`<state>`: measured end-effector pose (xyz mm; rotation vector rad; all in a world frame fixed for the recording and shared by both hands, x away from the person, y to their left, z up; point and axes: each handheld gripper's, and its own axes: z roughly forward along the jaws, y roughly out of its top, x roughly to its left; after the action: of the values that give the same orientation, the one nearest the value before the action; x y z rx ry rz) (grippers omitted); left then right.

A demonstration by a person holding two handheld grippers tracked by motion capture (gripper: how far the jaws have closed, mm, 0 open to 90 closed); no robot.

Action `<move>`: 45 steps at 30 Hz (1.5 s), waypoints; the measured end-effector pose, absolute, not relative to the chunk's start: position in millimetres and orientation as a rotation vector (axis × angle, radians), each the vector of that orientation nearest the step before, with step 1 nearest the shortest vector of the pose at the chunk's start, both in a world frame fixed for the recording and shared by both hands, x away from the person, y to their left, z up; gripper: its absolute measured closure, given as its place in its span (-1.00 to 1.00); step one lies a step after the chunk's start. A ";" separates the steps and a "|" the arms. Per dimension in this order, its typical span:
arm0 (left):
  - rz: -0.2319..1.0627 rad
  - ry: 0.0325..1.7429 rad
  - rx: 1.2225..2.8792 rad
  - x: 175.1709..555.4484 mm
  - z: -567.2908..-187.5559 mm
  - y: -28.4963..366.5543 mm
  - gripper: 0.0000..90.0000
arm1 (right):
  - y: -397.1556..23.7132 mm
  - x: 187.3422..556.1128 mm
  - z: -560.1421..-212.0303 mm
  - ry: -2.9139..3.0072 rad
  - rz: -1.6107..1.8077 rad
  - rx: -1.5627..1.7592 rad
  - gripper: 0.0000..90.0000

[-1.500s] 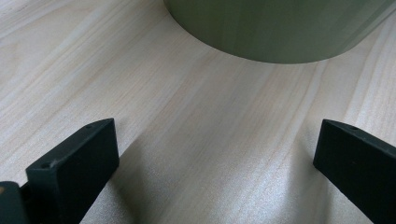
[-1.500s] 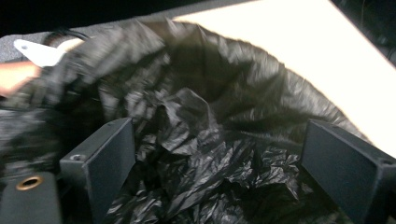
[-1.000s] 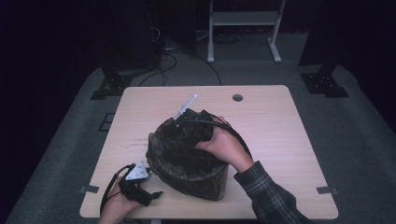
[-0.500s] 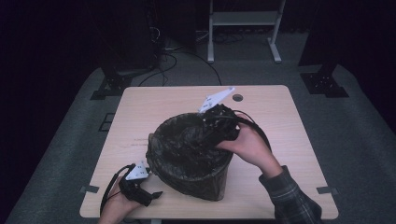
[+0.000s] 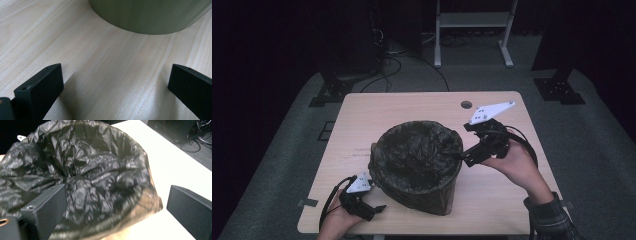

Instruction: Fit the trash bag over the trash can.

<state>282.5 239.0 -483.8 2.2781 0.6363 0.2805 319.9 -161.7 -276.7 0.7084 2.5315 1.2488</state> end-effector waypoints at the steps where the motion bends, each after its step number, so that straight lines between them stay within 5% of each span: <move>1: 0.281 0.636 2.278 282.5 -483.8 239.0 -1.00 | -164.6 318.3 -279.2 2.527 1.253 0.706 -0.95; 45: 0.280 0.636 2.280 282.5 -483.6 239.0 -1.00 | -199.6 286.0 -454.2 2.588 1.077 0.808 -1.00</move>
<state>282.5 239.0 -483.6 2.2803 0.6359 0.2795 286.0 -199.6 -454.2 0.8084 2.5878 1.0766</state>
